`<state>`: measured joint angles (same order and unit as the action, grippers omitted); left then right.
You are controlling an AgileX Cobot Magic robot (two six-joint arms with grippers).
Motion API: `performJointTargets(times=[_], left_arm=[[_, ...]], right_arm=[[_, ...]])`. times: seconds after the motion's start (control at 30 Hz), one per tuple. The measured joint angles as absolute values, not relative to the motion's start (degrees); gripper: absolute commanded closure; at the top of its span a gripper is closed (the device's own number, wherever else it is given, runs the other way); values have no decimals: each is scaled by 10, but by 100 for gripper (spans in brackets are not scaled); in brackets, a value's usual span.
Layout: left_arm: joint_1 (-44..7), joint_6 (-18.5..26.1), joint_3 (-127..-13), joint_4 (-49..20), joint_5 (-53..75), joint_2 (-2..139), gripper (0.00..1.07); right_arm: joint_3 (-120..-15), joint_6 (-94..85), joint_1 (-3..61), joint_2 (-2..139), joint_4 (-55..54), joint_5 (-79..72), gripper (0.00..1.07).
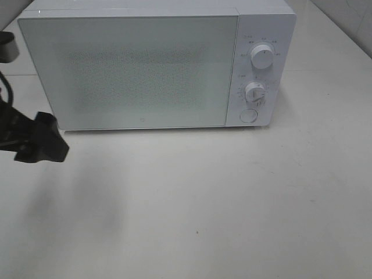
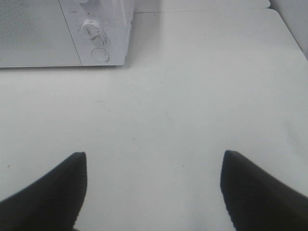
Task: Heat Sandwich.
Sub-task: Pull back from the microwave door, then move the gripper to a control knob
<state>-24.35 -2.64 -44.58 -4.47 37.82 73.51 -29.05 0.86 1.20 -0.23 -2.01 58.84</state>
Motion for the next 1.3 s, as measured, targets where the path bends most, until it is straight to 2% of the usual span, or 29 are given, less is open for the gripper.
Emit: performJointTargets(times=[0.1, 0.13, 0.2, 0.3, 0.47, 0.67, 1.3], left_arm=[[-196, -23, -446, -45, 411, 716, 7], [-196, -23, -446, -45, 411, 716, 7], [-144, -15, -446, -45, 443, 698, 7], [-116, -11, -446, -45, 464, 690, 7], [-29, 11, -442, -45, 531, 661, 7], [2, 28, -420, -46, 564, 616, 7], [3, 30, -302, -45, 615, 358, 7]], right_arm=[[-290, 9, 12, -2, -20, 588, 34], [-290, 9, 12, -2, -20, 588, 34], [-290, 9, 12, -2, -20, 588, 34], [-290, 9, 12, -2, -20, 588, 34], [-290, 9, 12, -2, -20, 588, 34], [-290, 9, 12, -2, -20, 588, 34], [-290, 9, 12, -2, -20, 588, 34]])
